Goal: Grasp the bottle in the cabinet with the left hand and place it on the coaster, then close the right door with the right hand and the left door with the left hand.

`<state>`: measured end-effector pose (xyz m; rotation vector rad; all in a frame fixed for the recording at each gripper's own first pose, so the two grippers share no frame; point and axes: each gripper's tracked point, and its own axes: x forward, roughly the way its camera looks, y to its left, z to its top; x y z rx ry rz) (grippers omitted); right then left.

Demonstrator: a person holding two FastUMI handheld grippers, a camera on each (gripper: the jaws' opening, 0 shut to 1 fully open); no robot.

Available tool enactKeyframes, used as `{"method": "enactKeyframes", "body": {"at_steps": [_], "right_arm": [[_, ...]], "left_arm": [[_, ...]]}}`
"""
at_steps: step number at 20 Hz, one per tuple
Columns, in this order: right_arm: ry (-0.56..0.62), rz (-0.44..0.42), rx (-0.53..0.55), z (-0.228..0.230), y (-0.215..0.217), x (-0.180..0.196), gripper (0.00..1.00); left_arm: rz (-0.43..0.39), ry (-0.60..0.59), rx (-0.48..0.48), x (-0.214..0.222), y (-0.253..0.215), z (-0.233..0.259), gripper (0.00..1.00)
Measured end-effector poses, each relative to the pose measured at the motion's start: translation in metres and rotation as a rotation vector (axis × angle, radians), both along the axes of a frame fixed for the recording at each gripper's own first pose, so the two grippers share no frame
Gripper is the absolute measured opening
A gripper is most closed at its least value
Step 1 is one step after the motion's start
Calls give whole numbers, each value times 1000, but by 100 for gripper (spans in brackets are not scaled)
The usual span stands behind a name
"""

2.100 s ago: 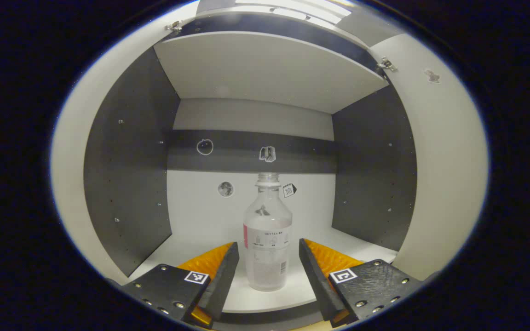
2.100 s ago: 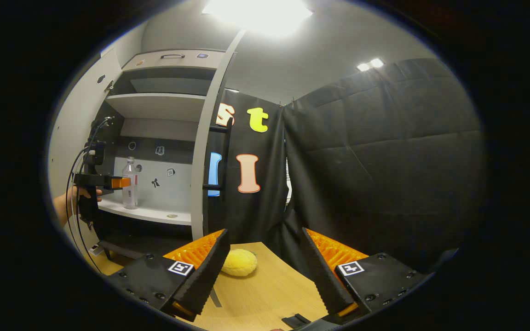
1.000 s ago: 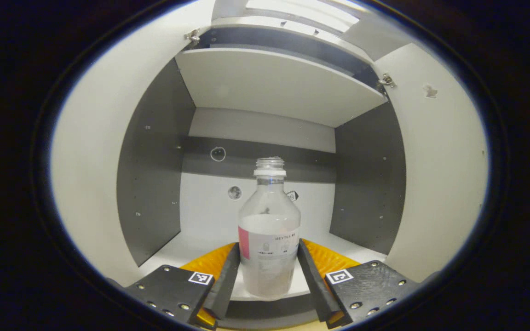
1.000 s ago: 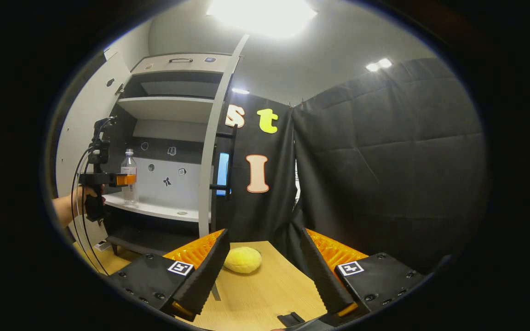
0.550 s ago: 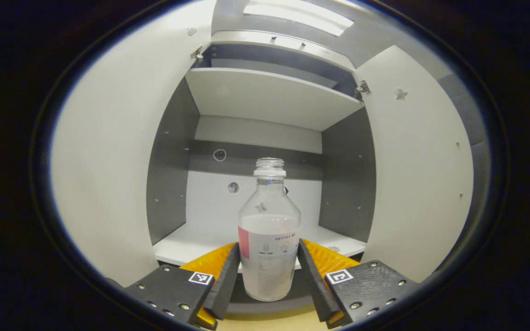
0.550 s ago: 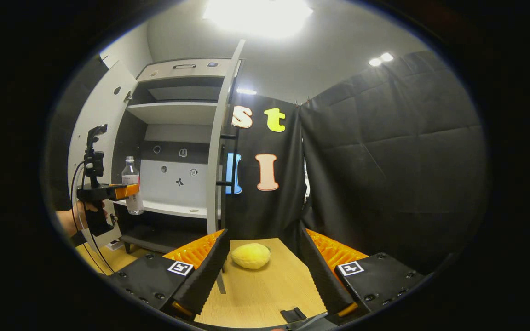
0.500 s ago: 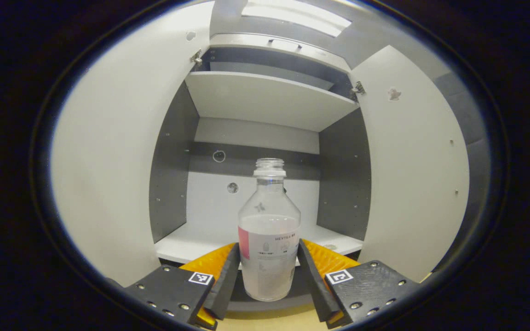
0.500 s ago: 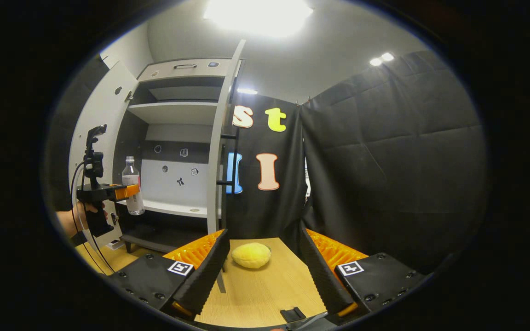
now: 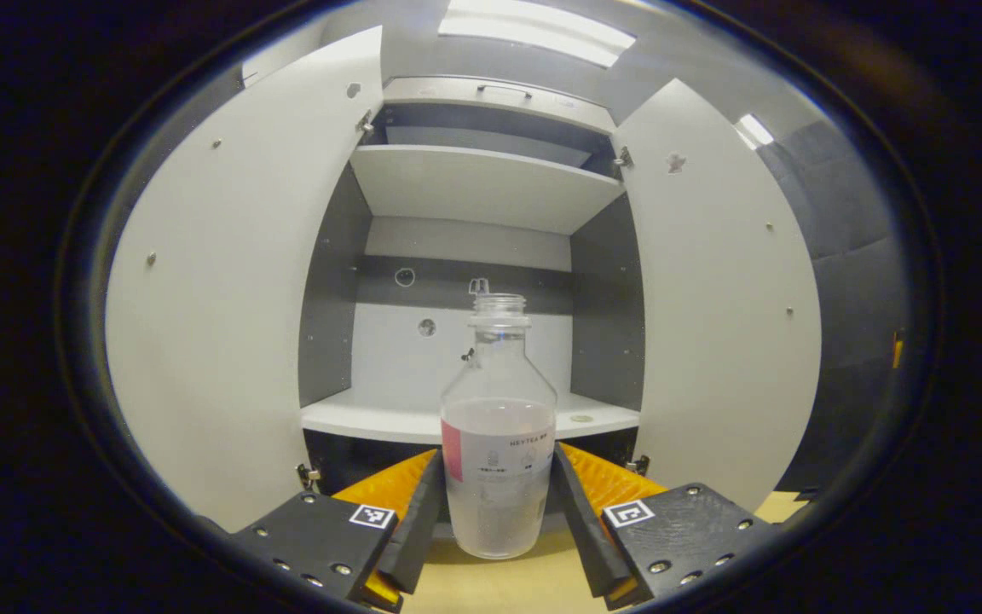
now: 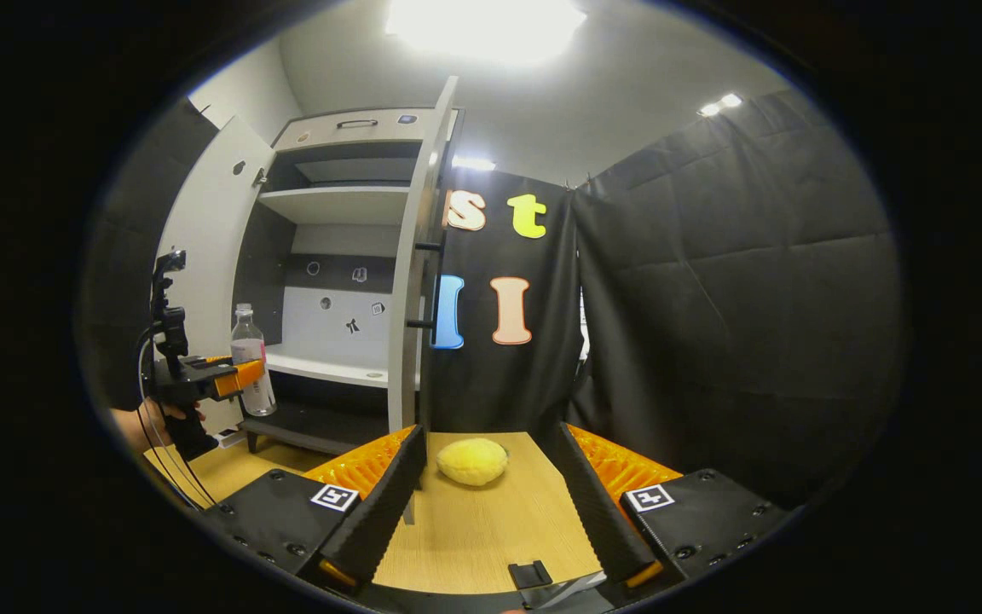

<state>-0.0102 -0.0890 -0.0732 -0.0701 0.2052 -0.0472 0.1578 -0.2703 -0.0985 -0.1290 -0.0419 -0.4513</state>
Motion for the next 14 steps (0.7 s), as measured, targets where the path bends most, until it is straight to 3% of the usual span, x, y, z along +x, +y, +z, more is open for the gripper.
{"method": "enactKeyframes", "body": {"at_steps": [14], "right_arm": [[61, 34, -11, -35, 13, -18, 98]], "left_arm": [[-39, 154, 19, -58, -10, -130, 74]]}}
